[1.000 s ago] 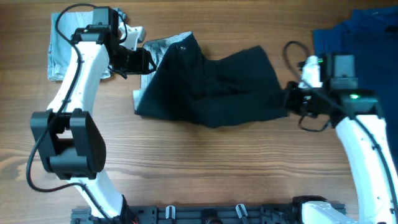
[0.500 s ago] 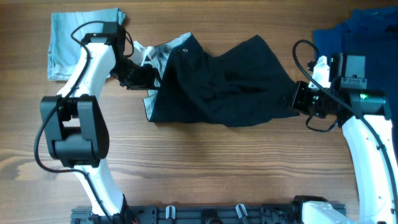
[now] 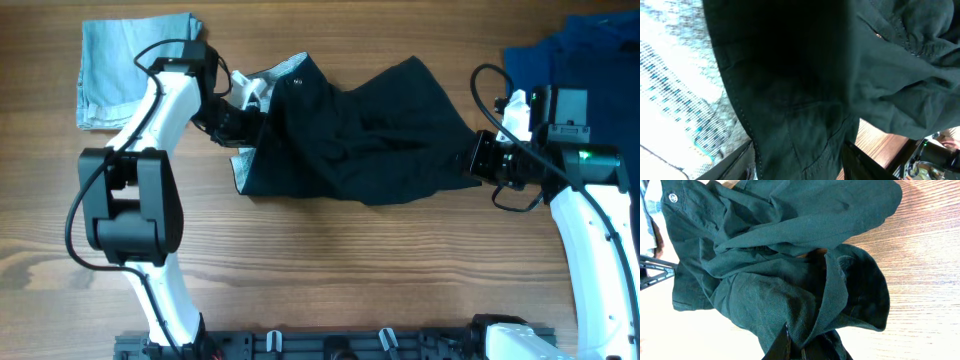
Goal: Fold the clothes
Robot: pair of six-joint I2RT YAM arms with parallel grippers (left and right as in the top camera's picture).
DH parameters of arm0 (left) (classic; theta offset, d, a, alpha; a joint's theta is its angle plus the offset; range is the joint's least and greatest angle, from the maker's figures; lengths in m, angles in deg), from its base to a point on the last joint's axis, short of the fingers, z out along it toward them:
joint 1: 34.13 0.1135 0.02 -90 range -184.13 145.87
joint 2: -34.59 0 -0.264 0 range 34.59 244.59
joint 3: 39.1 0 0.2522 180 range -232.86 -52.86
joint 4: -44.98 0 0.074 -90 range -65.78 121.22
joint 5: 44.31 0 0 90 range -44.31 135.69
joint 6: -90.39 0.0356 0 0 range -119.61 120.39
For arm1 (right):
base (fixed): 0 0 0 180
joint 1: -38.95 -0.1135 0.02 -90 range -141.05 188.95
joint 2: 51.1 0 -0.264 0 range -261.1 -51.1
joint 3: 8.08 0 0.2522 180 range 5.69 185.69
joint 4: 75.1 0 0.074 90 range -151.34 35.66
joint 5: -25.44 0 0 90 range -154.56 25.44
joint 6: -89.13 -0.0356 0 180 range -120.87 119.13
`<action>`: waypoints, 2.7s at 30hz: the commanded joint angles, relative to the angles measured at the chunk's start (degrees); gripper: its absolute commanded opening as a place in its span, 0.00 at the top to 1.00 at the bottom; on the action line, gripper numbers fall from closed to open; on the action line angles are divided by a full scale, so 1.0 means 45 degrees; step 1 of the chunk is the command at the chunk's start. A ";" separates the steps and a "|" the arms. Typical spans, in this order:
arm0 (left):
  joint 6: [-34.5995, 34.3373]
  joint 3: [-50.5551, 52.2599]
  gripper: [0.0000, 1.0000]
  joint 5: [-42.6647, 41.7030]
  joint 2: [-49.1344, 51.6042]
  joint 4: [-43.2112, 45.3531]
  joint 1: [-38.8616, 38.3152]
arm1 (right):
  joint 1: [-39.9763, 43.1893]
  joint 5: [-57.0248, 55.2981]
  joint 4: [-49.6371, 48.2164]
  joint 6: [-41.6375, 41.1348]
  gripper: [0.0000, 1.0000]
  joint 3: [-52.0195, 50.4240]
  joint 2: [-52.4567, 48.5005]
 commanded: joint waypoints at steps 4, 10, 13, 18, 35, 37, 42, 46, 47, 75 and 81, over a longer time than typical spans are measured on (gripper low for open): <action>0.0243 0.0107 0.48 0.0811 0.0563 -0.0092 -0.0175 | 0.0053 -0.0272 -0.0068 0.0355 0.96 0.0369 0.0126; 0.0194 0.0107 0.47 0.1331 0.0563 -0.0733 -0.0228 | 0.0053 -0.0272 -0.0083 0.0350 0.96 0.0364 0.0126; 0.0194 0.0107 0.47 0.1180 0.0563 -0.1428 -0.0262 | 0.0053 -0.0272 -0.0097 0.0350 0.96 0.0369 0.0126; 0.0194 0.0107 0.49 0.0039 0.0563 -0.1549 -0.0267 | 0.0053 -0.0272 -0.0170 0.0345 0.96 0.0369 0.0126; -0.0194 -0.1603 0.96 -0.2283 -0.1423 -0.2652 0.0321 | 0.0053 -0.0593 -0.0097 0.0282 0.96 0.1307 0.0141; -0.0554 -0.2540 0.96 -0.2273 -0.2210 -0.2633 0.0481 | 0.0053 -0.0597 0.0029 0.0282 0.96 0.1894 0.0141; -0.1734 -0.5430 0.96 -0.1234 -0.4041 -0.2623 0.0738 | 0.0068 -0.0821 0.0194 0.0146 0.96 0.3259 0.0141; -0.2599 -0.7218 0.96 0.0403 -0.4988 -0.2161 0.0918 | 0.0782 -0.1773 0.0753 0.0306 0.96 0.4415 0.0136; -0.2807 -0.7514 0.96 0.0665 -0.5158 -0.1957 0.1005 | 0.1112 -0.1778 0.0923 0.0350 0.96 0.4809 0.0136; -0.6154 -0.7839 0.96 0.0529 -1.2186 0.0641 0.1360 | 0.2875 0.0141 0.7019 0.2395 0.96 1.4732 0.0189; -0.6198 -0.7839 0.96 0.0797 -1.1477 -0.1239 0.1360 | 0.2875 0.0136 0.7669 0.2385 0.96 1.5164 0.0155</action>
